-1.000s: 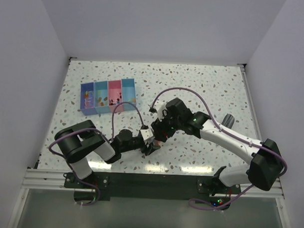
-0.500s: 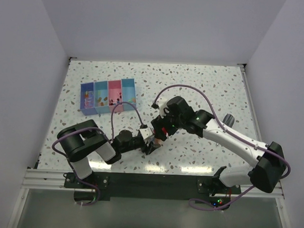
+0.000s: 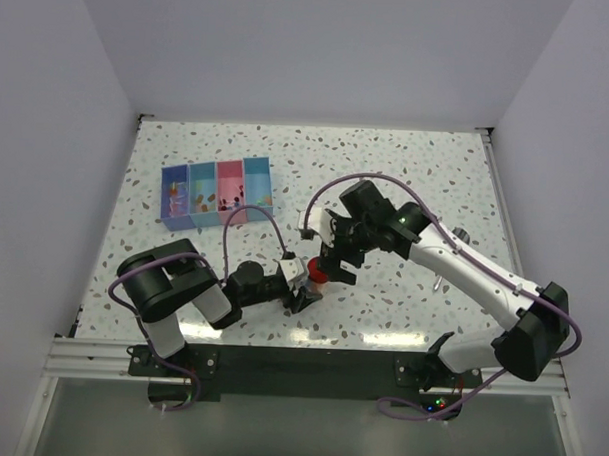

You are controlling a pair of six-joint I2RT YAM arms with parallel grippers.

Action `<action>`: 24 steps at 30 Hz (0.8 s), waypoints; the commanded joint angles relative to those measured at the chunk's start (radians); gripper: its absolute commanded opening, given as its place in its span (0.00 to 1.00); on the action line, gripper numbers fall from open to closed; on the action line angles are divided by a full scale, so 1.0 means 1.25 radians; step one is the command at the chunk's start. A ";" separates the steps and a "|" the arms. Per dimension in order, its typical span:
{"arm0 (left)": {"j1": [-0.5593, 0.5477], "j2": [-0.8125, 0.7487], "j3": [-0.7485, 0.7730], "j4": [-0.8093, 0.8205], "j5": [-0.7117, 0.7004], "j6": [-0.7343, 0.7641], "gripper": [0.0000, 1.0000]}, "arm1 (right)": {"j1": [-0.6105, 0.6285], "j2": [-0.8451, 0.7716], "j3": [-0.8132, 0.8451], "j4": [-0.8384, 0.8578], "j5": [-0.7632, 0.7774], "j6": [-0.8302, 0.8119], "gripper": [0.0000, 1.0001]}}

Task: Pack the candies
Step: Screw the bottle lid onto the packing bottle.

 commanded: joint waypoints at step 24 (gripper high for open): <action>0.003 -0.028 0.019 0.060 0.073 0.015 0.33 | 0.033 0.141 0.094 -0.087 -0.066 -0.182 0.91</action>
